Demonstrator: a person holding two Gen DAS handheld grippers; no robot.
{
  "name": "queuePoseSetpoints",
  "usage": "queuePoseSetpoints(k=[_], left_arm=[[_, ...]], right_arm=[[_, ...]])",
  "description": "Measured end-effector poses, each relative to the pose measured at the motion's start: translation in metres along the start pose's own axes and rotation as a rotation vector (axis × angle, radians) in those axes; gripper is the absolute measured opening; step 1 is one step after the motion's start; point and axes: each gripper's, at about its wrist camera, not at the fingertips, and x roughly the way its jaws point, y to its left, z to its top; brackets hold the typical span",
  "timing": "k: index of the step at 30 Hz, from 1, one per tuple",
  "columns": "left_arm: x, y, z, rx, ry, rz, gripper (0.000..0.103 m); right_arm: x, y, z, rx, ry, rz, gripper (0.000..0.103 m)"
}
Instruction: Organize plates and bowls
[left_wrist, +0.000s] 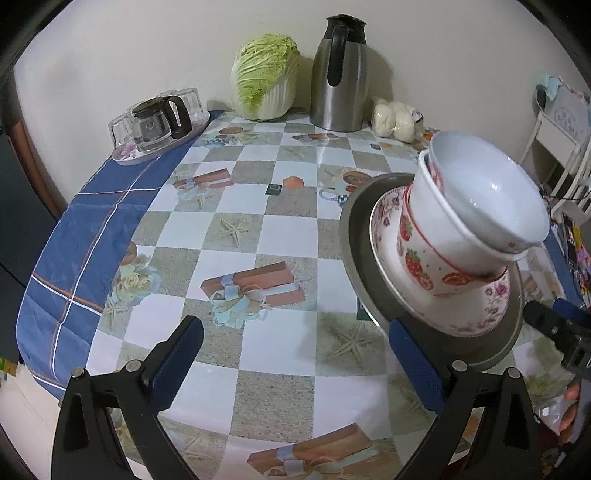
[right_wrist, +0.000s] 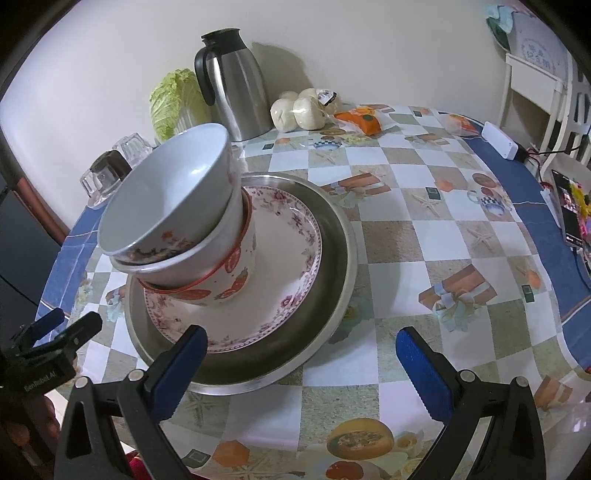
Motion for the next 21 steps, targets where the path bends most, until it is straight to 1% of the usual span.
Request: queuePoseSetpoints(k=[6, 9, 21], left_arm=[[0.005, 0.006, -0.003, -0.014, 0.006, -0.011, 0.100], [0.007, 0.007, -0.003, -0.019, 0.009, -0.005, 0.100], [0.007, -0.002, -0.002, 0.005, 0.000, -0.011, 0.101]], right_arm=[[0.003, -0.002, 0.001, -0.004, 0.012, -0.012, 0.103], [0.005, -0.002, 0.001, -0.005, 0.020, -0.019, 0.103], [0.013, -0.004, 0.000, -0.007, 0.042, -0.028, 0.103]])
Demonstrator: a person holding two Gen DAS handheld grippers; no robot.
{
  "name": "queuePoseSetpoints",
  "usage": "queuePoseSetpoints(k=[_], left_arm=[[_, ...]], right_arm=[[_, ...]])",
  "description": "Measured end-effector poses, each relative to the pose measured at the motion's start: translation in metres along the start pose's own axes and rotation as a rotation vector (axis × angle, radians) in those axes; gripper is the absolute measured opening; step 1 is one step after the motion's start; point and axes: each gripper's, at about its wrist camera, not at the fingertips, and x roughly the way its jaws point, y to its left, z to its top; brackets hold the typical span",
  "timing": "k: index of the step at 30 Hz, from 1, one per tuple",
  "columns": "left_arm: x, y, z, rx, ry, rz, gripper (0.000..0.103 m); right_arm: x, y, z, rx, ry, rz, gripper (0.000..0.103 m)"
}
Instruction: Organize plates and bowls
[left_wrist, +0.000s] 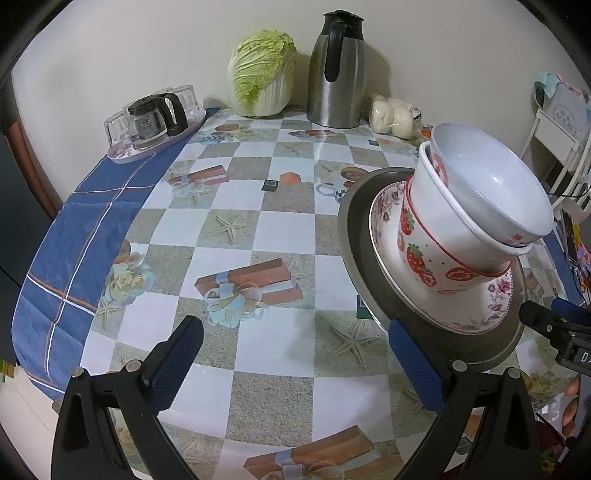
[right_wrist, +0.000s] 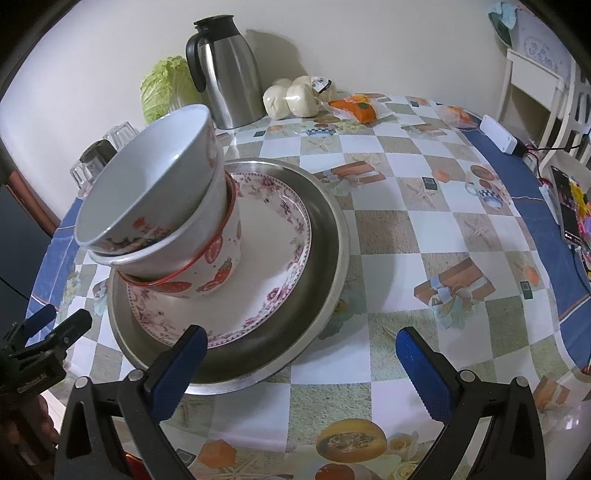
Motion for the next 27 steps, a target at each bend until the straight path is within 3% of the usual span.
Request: queuePoseSetpoints(k=[14, 27], left_arm=[[-0.0030, -0.0018, 0.0009, -0.007, -0.007, -0.016, 0.100], [-0.0082, -0.0008, 0.0006, 0.000, -0.031, 0.033, 0.100]], right_arm=[[0.0006, 0.0020, -0.0002, -0.008, 0.001, -0.002, 0.103], [0.0001, 0.0021, -0.0004, -0.008, 0.002, -0.002, 0.103]])
